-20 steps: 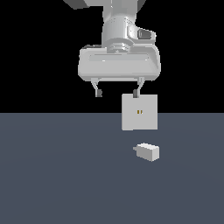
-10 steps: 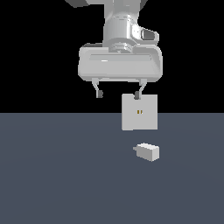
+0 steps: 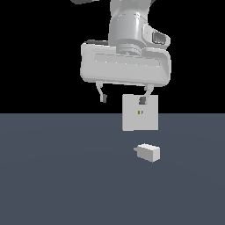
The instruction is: Plug the charger into the wall socket.
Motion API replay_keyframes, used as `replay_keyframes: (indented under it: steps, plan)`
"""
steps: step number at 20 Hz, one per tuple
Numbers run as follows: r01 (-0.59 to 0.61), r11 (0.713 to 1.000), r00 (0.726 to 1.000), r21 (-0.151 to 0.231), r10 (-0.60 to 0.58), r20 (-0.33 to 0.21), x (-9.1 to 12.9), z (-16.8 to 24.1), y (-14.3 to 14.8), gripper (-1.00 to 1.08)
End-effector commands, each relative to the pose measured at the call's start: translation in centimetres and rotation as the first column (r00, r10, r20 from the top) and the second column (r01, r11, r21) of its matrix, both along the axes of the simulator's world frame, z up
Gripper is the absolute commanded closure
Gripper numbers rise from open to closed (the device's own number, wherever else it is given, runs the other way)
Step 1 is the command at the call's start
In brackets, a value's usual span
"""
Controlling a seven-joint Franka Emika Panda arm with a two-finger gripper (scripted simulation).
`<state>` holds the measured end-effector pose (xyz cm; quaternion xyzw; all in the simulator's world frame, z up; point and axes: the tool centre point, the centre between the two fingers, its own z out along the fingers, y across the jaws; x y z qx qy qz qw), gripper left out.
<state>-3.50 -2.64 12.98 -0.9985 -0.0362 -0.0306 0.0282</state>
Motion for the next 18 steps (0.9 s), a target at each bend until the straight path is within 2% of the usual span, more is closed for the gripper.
replay_keyframes:
  steps: [1, 9, 18]
  plan:
    - [-0.039, 0.999, 0.999, 0.004, 0.039, 0.028, -0.3, -0.4, -0.4, -0.92]
    - [-0.152, 0.988, 0.983, 0.012, 0.150, 0.108, -1.1, -1.6, -1.4, -0.92]
    - [-0.259, 0.966, 0.950, 0.012, 0.252, 0.185, -1.5, -2.8, -2.5, -0.92]
